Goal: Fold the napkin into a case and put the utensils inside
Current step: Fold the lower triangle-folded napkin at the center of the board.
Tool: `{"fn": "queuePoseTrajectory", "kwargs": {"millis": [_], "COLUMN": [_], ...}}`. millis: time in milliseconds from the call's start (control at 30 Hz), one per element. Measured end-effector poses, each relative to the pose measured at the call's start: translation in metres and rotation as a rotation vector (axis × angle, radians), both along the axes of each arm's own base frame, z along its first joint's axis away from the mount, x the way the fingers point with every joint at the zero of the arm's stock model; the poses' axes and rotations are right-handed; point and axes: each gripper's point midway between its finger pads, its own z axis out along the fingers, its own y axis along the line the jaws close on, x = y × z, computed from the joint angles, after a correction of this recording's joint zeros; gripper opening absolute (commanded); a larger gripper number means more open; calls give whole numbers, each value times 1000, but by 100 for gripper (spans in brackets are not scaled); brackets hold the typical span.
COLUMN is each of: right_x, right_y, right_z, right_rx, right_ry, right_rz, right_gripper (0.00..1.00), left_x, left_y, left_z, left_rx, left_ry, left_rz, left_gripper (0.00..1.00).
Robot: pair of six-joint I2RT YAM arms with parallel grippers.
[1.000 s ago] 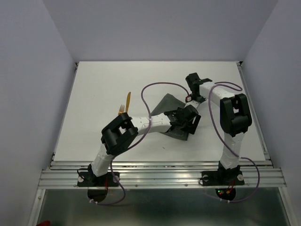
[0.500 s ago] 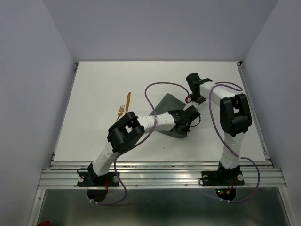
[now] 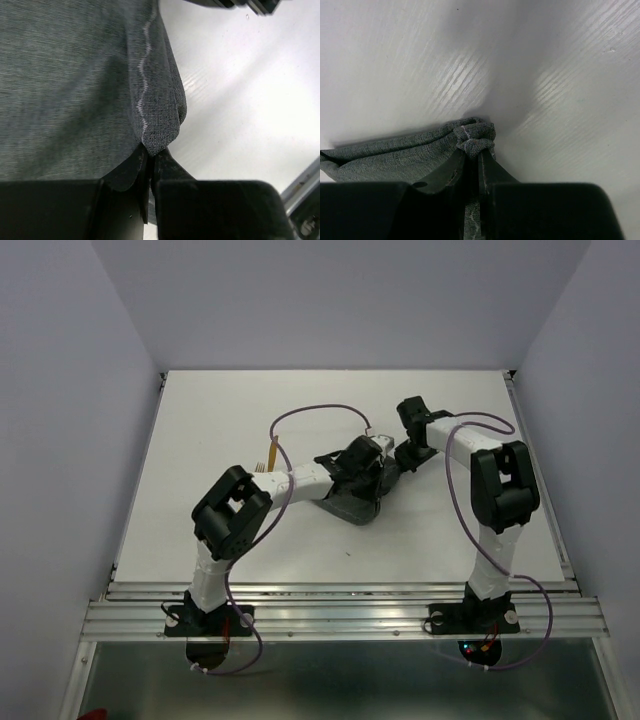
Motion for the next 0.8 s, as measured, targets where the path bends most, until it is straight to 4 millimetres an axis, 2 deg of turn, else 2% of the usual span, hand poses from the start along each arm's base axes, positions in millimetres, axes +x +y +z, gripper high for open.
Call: {"fn": "queuePoseTrajectory", "kwargs": {"millis": [167, 233, 333, 567, 800], "right_x": [1, -3, -18, -28, -42], "right_y": [0, -1, -5, -5, -3], "right_z": [4, 4, 0, 0, 8], "right_rx": [3, 4, 0, -1, 29], "right_ry": [-57, -80, -81, -88, -123], "right_rz": [50, 80, 118, 197, 249], "right_gripper": [24, 36, 46, 49, 61], "left_x": [12, 9, 1, -13, -16], "left_y": [12, 14, 20, 22, 21], "left_z": [11, 8, 2, -1, 4], "left_rx": [-114, -146, -173, -239, -287], "left_ry": [53, 88, 152, 238, 274], "left_rz": [-23, -43, -66, -100, -119], "left_gripper": [0, 0, 0, 0, 0]}}
